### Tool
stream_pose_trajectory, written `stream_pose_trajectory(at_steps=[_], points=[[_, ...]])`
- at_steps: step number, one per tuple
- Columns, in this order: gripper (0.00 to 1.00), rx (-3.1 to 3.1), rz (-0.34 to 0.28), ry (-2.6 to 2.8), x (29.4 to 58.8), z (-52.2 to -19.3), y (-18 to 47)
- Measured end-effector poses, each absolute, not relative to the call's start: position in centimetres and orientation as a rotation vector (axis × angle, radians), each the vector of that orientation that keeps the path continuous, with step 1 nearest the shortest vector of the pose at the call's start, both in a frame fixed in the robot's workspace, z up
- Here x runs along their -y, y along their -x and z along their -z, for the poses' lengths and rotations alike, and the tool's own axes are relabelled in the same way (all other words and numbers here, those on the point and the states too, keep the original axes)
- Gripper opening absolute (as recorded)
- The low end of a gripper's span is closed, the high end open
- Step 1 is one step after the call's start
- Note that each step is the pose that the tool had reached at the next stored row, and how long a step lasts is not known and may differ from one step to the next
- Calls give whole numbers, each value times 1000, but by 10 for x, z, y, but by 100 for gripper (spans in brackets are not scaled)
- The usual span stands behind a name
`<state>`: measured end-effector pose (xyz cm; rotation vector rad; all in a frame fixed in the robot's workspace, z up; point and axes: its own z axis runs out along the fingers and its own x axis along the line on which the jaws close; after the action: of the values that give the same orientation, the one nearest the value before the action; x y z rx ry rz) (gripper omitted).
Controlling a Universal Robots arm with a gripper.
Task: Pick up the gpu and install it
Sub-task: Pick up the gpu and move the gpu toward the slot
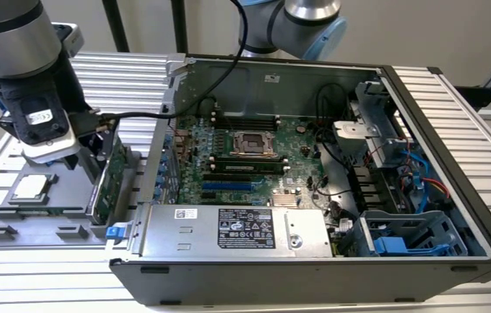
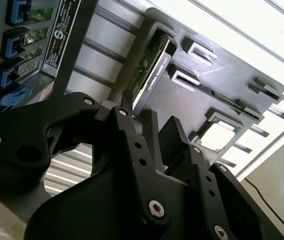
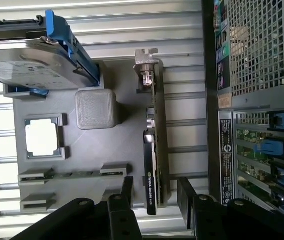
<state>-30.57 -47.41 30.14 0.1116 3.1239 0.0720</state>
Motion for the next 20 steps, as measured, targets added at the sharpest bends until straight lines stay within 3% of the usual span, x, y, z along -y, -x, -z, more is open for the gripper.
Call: stream_pose_trajectory(at_steps=[20], points=[[100,-3124,-72,-112,474,-292,306]])
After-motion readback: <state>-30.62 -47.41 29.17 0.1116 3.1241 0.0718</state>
